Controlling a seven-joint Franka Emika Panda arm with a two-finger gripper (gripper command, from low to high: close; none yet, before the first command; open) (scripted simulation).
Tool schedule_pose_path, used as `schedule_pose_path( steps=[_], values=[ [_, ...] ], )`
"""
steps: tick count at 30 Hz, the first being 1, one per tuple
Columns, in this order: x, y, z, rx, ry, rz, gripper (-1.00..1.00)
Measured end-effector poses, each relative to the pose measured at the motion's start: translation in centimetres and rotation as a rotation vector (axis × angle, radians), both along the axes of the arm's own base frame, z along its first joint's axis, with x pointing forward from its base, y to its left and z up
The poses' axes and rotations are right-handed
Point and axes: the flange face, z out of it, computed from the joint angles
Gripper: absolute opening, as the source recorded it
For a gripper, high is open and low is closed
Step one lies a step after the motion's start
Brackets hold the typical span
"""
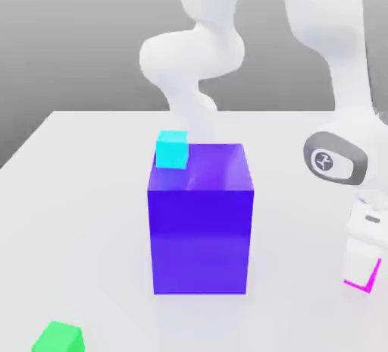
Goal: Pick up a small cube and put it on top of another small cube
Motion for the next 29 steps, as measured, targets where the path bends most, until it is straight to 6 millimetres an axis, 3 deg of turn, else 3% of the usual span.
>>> schedule_pose_path(
  steps=[4, 6, 10, 14, 18, 22, 23, 25, 26, 29],
  values=[
    [0.1, -0.1, 4.4, 0.0, 0.0, -0.002, -1.0],
    [3.3, -3.2, 5.4, -0.004, 0.003, -0.073, -1.0],
    [10.5, -12.5, 6.3, -0.009, 0.011, -0.255, -1.0],
    [14.8, -22.4, 7.2, -0.009, 0.015, -0.414, -1.0],
    [16.7, -32.3, 8.2, -0.005, 0.014, -0.559, -1.0],
    [16.7, -42.3, 8.9, -0.001, 0.009, -0.696, -1.0],
    [16.7, -44.7, 8.3, 0.0, 0.007, -0.73, -1.0],
    [16.4, -49.0, 5.4, 0.002, 0.003, -0.789, -1.0],
    [16.3, -49.9, 4.5, 0.002, 0.002, -0.802, 1.0],
    [16.3, -49.9, 4.5, 0.002, 0.002, -0.802, 1.0]
  ],
)
